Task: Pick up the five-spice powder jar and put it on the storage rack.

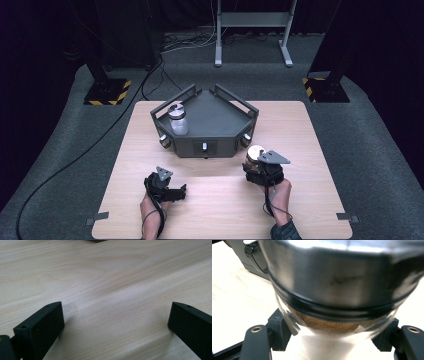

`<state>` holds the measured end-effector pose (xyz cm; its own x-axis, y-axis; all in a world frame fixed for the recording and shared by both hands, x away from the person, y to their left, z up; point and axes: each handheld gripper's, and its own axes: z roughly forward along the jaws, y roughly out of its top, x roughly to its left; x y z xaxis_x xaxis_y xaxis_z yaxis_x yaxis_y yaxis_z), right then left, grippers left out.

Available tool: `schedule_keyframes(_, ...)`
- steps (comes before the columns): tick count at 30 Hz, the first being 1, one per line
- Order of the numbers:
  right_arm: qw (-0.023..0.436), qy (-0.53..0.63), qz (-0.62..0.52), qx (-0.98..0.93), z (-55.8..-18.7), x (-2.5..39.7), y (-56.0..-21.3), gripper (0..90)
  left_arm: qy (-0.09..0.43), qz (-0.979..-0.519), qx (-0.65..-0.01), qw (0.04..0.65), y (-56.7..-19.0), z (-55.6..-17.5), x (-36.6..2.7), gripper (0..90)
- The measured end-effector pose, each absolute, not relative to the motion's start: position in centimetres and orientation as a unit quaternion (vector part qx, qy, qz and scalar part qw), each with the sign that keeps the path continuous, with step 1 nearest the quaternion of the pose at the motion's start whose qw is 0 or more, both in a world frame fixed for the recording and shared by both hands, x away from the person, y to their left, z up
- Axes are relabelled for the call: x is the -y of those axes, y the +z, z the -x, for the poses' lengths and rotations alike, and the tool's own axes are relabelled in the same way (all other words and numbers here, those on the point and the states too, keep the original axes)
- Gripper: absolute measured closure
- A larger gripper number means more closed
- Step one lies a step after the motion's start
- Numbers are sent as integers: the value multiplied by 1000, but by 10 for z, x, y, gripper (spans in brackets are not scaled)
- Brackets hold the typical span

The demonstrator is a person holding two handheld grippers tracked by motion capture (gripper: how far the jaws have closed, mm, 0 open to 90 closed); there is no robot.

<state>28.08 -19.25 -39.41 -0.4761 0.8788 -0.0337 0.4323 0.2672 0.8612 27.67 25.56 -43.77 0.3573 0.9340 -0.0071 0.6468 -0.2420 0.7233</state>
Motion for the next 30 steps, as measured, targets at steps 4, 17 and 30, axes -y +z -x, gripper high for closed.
schedule_keyframes(4,269,420,-435,-750,-281,192,-390,297,220,-757,-522,326,-438,-277,-256,2)
schedule_keyframes(17,277,421,-421,-754,-286,189,-377,297,220,-757,-522,326,-438,-277,-256,2)
schedule_keyframes(30,285,427,-407,-755,-291,187,-362,297,220,-757,-522,326,-438,-277,-256,2)
